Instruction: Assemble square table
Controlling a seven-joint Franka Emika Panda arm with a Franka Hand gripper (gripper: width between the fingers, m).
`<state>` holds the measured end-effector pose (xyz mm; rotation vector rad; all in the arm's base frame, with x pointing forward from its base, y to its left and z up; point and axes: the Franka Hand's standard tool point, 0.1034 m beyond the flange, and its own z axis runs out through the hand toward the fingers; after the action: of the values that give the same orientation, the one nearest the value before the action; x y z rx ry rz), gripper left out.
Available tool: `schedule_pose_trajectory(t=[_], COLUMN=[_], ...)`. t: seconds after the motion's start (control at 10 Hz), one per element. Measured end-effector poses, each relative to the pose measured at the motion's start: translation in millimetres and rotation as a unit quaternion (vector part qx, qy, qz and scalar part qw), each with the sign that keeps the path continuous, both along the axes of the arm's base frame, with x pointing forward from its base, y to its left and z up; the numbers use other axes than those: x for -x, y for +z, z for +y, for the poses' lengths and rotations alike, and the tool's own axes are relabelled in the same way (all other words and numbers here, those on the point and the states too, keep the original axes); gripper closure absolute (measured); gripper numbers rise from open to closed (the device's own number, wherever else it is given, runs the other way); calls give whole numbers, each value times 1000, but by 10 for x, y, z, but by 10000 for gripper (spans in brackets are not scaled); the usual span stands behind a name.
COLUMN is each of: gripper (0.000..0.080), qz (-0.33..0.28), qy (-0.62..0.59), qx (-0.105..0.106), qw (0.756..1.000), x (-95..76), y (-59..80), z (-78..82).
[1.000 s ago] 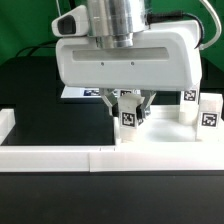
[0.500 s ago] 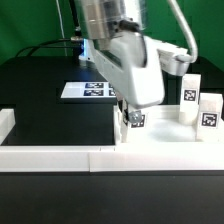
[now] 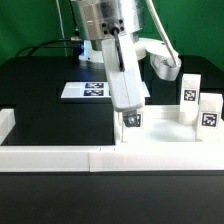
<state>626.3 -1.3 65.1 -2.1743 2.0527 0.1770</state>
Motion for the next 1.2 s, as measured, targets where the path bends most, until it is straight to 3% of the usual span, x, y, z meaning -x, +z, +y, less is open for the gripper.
schedule_pose_trajectory(t=[0.1, 0.3, 0.7, 0.8, 0.9, 1.0, 1.2], gripper=[186, 157, 151, 151, 151, 151, 180], qz=[-14, -45, -64, -74, -87, -92, -89], qy=[75, 224, 327, 431, 552, 584, 563], qx=[1, 3, 5, 17, 27, 27, 27], qw=[997, 973, 943, 899, 829, 806, 821], x=[2, 13, 13, 15, 11, 12, 14], y=[-1, -29, -30, -18, -5, -7, -13], z=[7, 92, 70, 48, 36, 33, 33])
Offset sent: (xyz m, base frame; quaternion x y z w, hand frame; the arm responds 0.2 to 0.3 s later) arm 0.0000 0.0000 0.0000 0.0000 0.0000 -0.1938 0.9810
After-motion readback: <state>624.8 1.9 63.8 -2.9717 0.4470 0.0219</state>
